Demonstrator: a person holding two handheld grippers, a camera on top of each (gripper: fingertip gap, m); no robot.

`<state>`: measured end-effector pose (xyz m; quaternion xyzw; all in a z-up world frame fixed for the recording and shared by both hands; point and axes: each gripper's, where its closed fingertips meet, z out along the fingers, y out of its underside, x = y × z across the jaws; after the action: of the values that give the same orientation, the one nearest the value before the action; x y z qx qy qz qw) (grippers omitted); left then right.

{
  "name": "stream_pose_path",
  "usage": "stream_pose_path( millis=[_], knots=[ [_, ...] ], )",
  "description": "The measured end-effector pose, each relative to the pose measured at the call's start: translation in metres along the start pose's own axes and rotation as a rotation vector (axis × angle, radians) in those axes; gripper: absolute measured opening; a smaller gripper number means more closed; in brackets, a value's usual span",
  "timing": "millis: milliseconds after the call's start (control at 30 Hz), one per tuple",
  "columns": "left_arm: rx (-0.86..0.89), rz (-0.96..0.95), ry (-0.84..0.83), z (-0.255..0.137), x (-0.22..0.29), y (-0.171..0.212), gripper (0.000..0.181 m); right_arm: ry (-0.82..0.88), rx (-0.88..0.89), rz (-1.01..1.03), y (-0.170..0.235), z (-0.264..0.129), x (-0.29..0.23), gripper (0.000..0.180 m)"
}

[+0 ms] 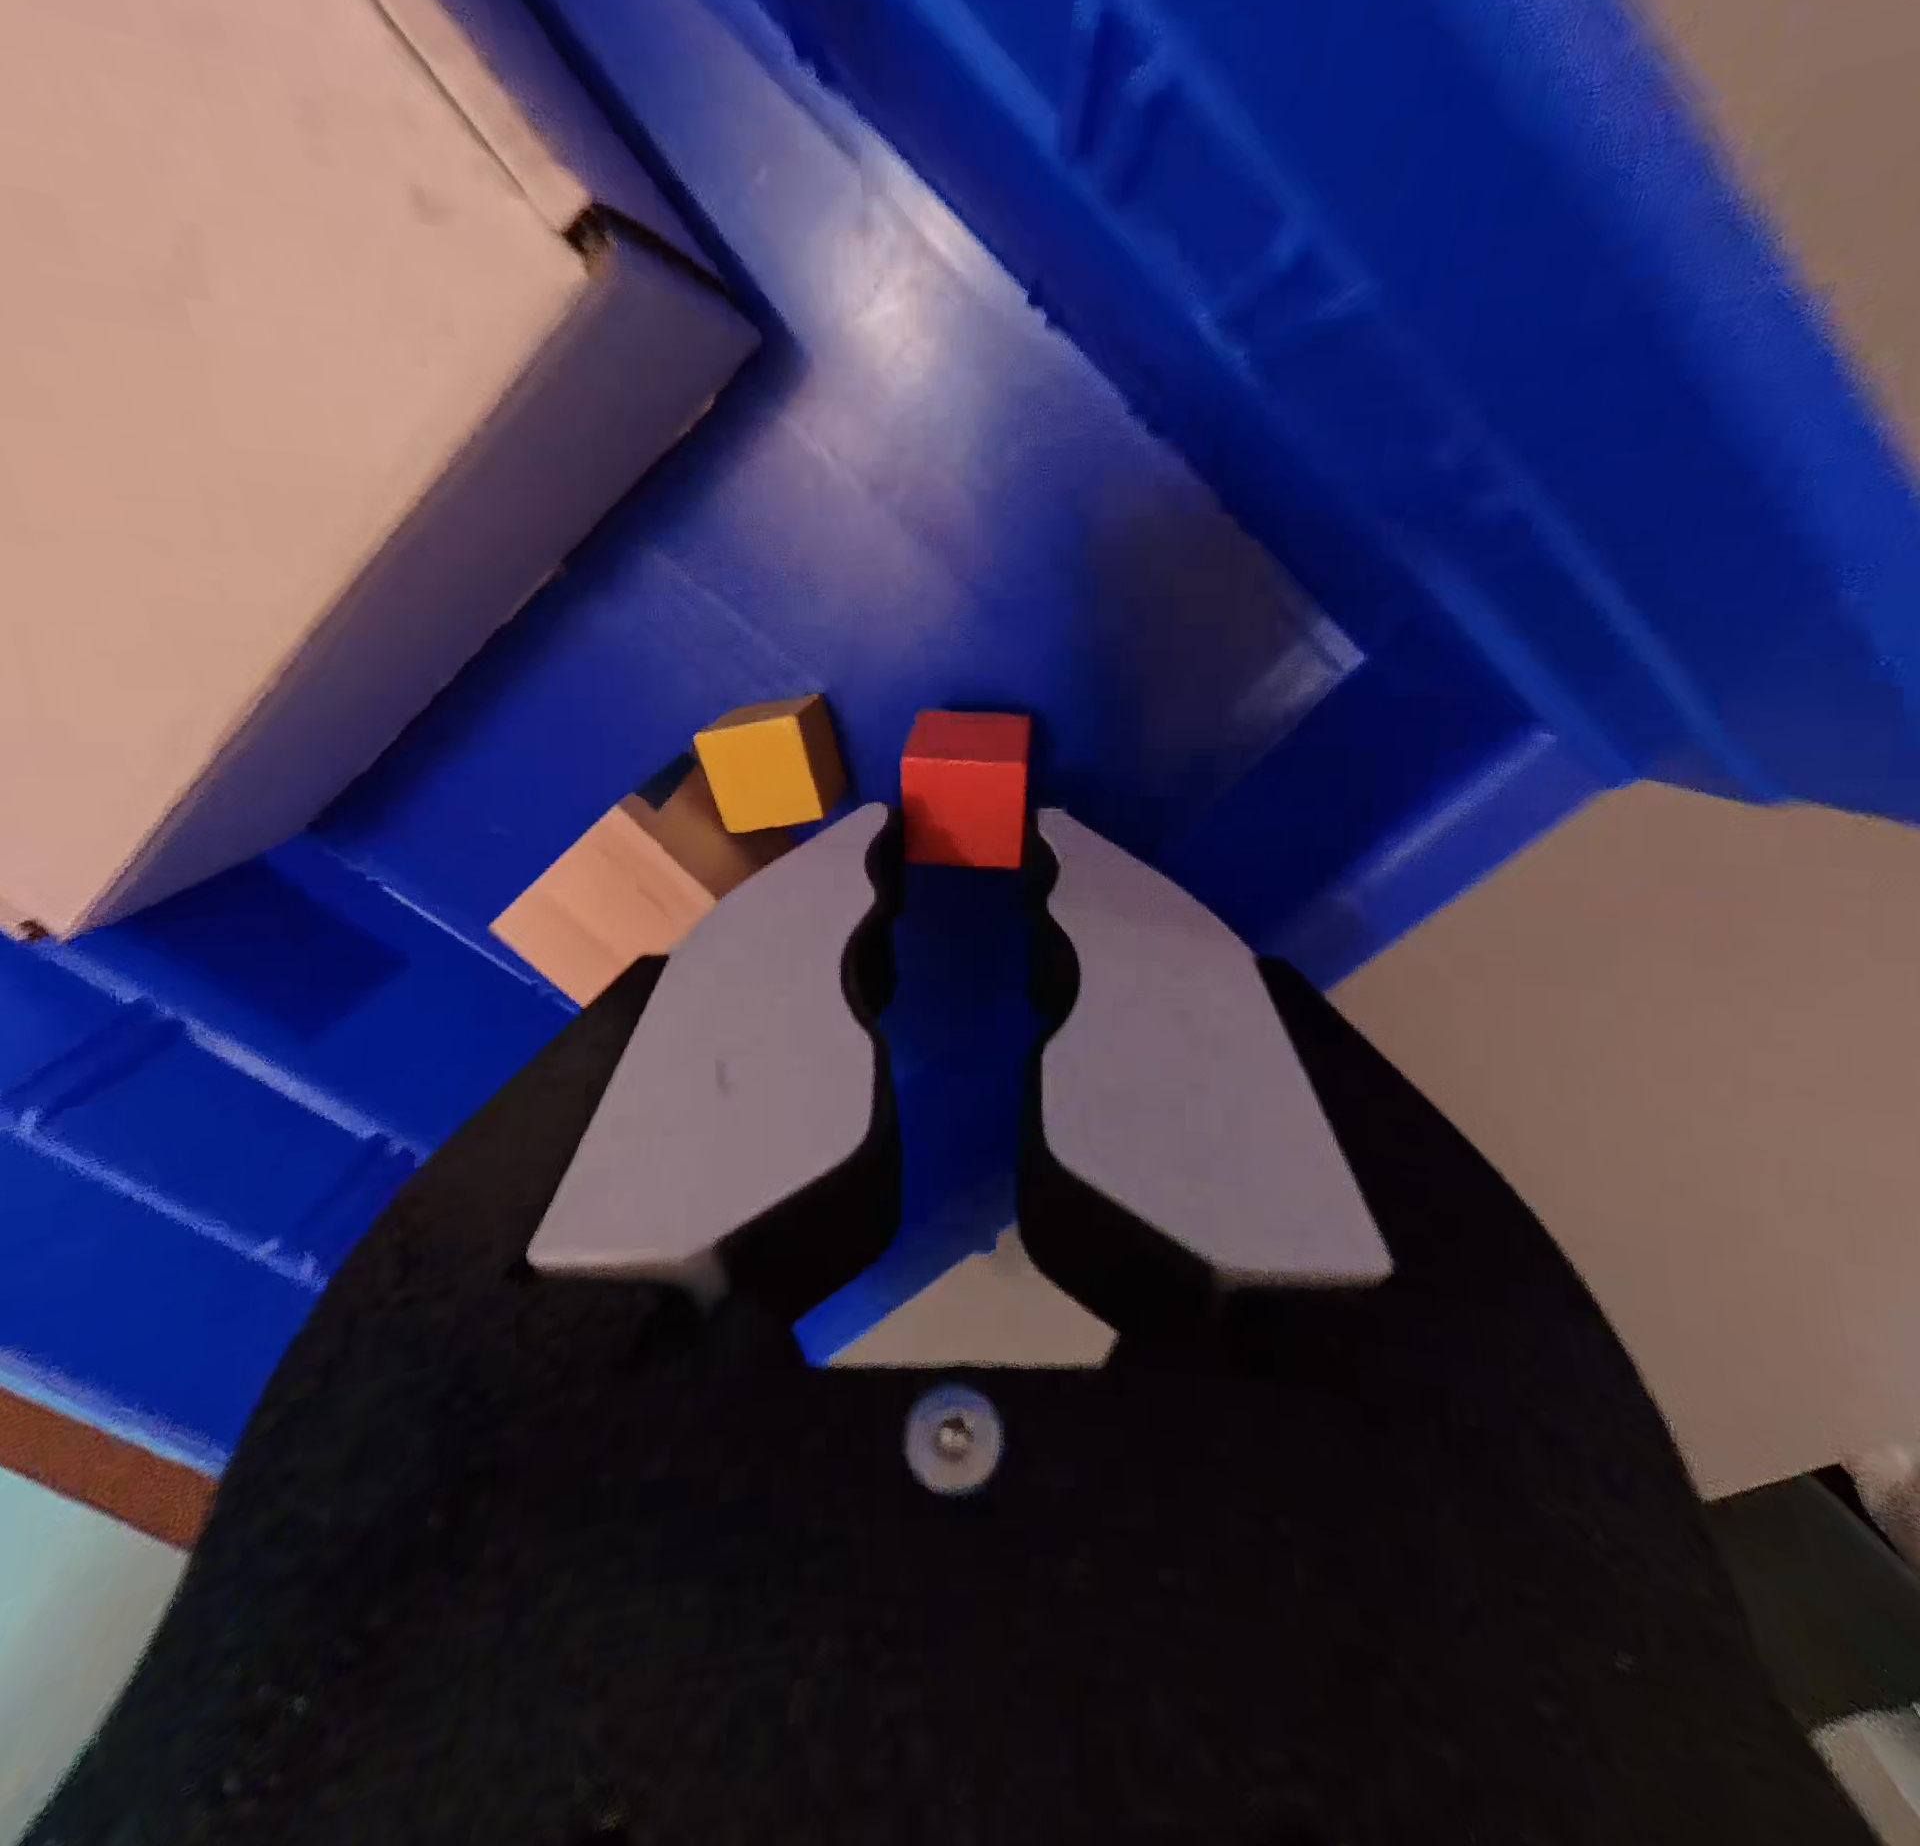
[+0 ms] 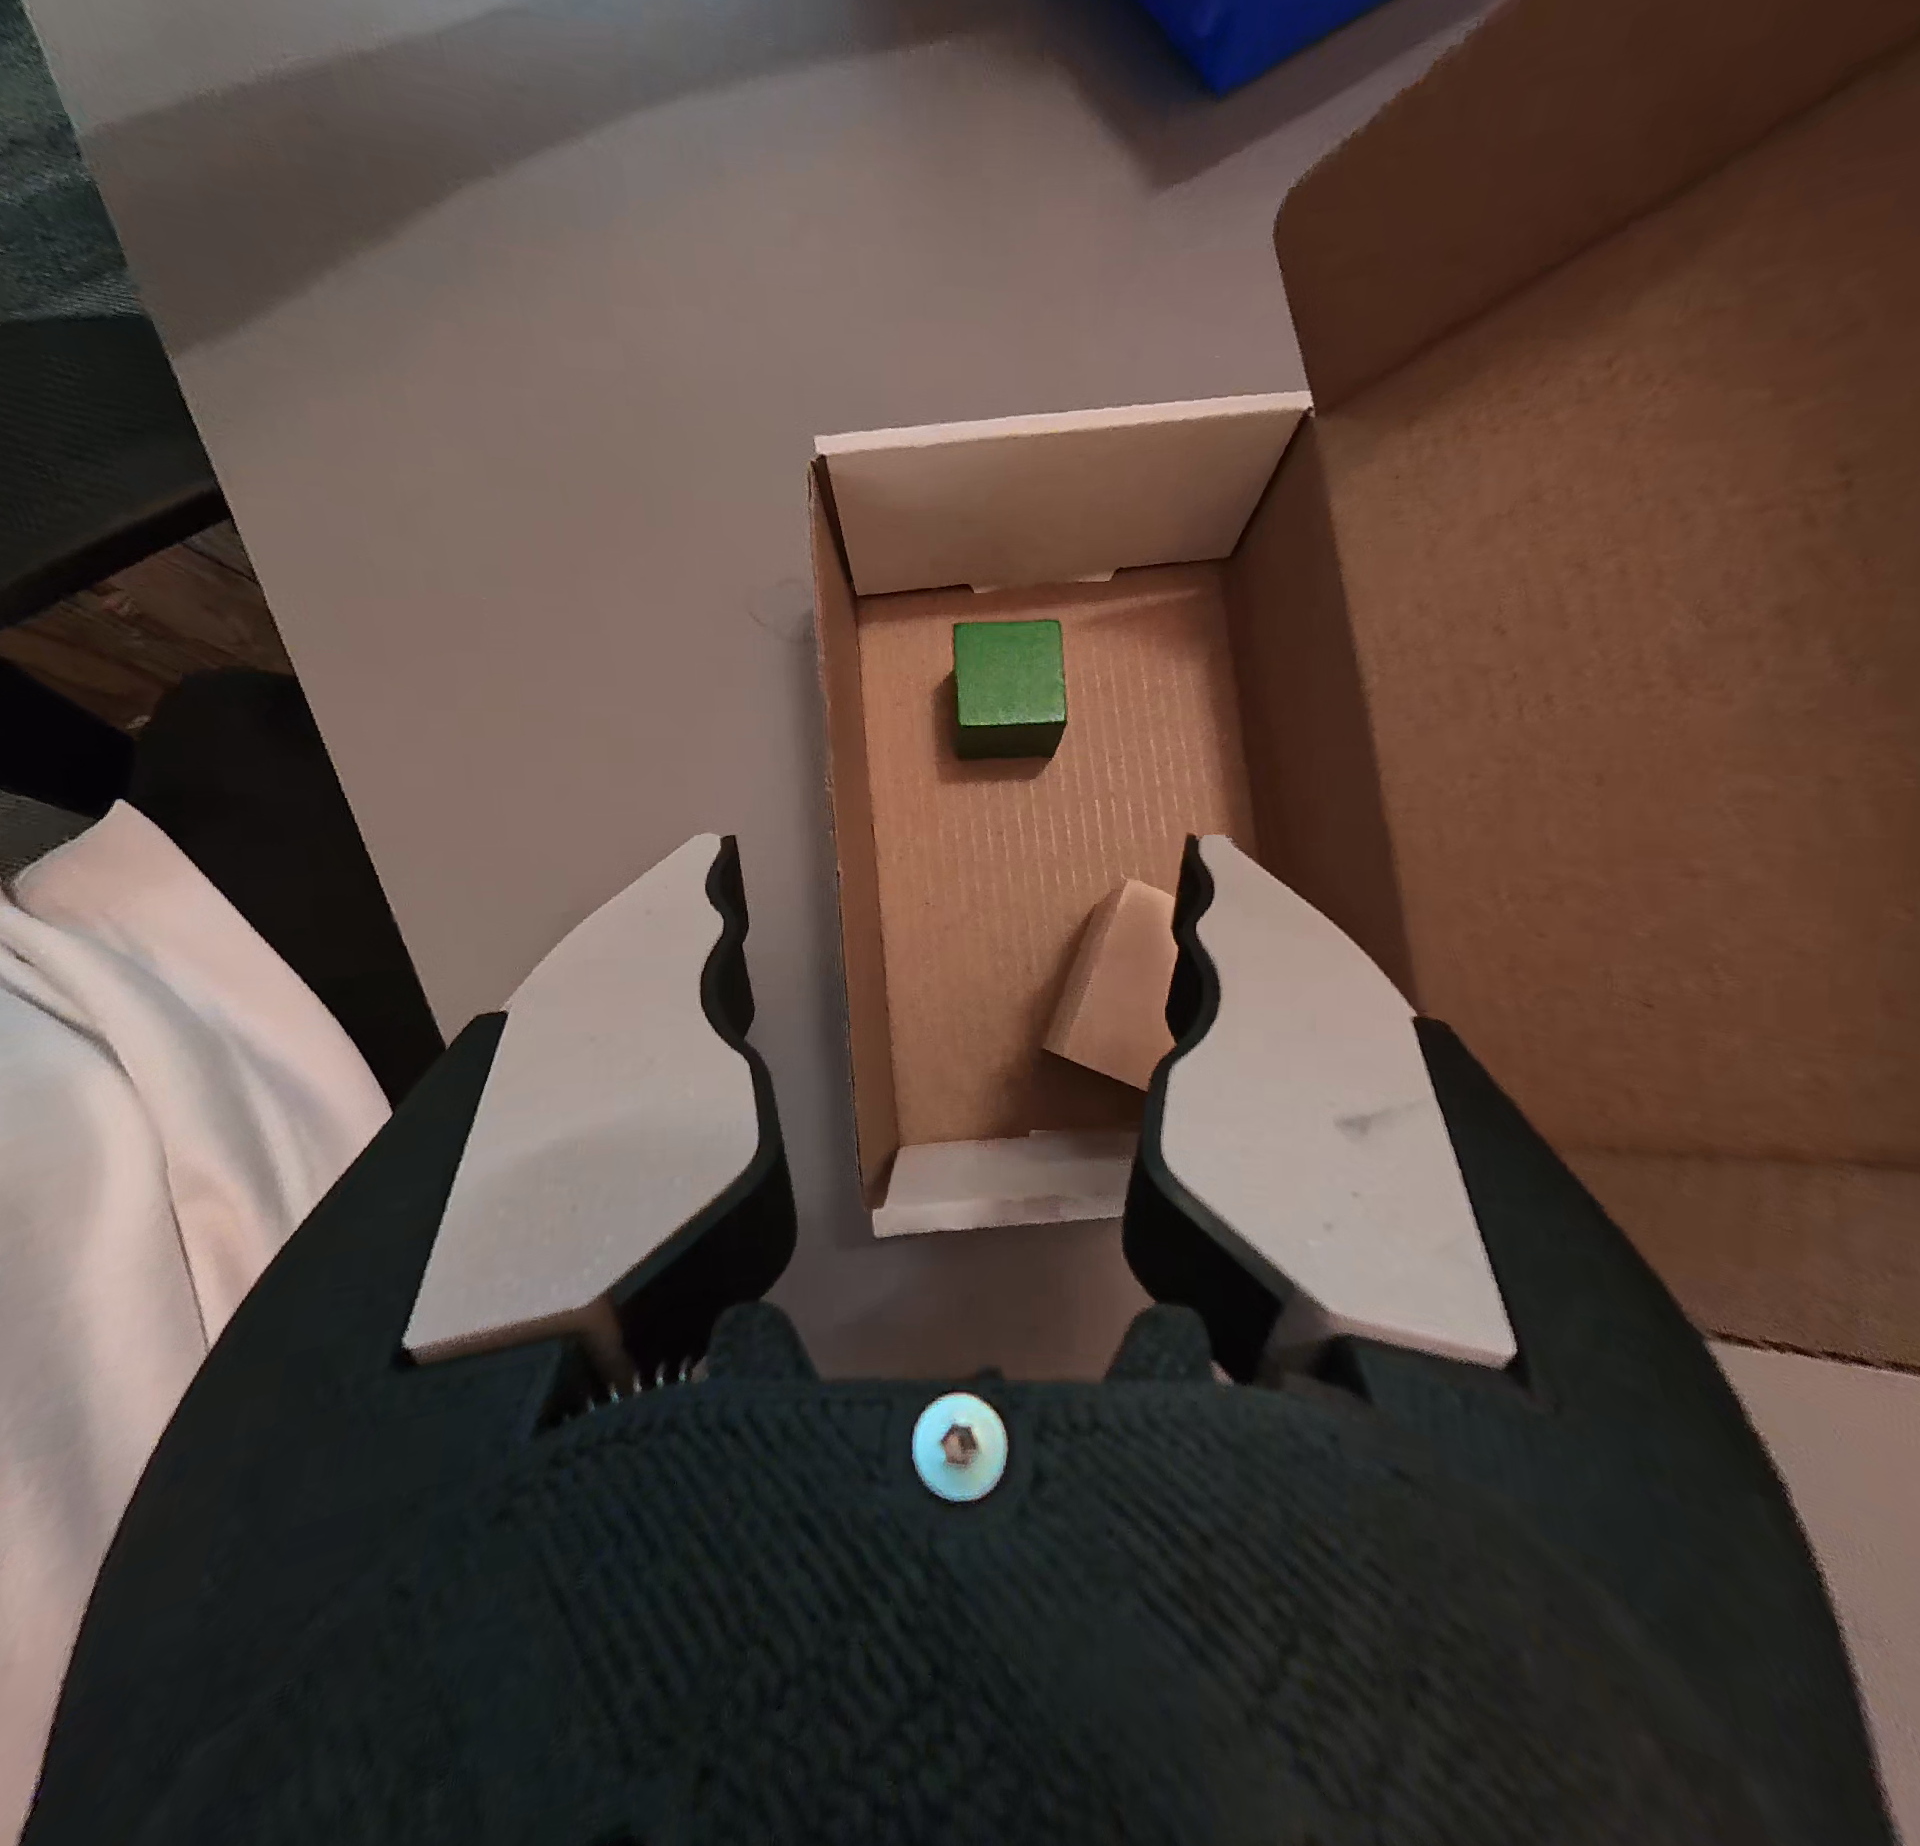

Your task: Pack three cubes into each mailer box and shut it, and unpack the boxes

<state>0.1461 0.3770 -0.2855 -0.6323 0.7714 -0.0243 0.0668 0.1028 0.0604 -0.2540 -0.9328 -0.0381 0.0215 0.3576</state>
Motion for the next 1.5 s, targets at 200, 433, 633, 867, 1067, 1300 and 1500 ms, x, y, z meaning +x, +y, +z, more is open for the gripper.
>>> stream_pose_path(
  millis=[200,433,633,867,1067,1300,1500],
  knots=[
    [0.625,0.015,0.090,-0.101,0.047,-0.026,0.020,-0.159,0.188,0.074,-0.030,-0.008,-0.024,0.087],
    [1.297,0.256,0.241,-0.202,0.180,-0.001,0.020,-0.578,0.546,0.415,-0.090,-0.039,-0.050,0.097],
    [1.477,0.484,0.162,-0.217,0.241,0.024,0.020,-0.845,0.713,0.635,-0.117,-0.068,-0.061,0.096],
    [1.403,0.692,0.038,-0.208,0.274,0.027,0.020,-0.884,0.693,0.646,-0.131,-0.067,-0.078,0.100],
    [1.408,0.795,0.018,-0.208,0.294,0.027,0.020,-0.912,0.681,0.662,-0.135,-0.068,-0.083,0.092],
    [1.349,0.772,0.011,-0.191,0.296,0.017,0.021,-0.962,0.710,0.618,-0.130,-0.082,-0.075,0.022],
    [1.366,0.649,-0.081,-0.193,0.274,0.013,0.048,-0.406,0.537,0.508,-0.094,-0.058,-0.018,0.023]
  ],
)
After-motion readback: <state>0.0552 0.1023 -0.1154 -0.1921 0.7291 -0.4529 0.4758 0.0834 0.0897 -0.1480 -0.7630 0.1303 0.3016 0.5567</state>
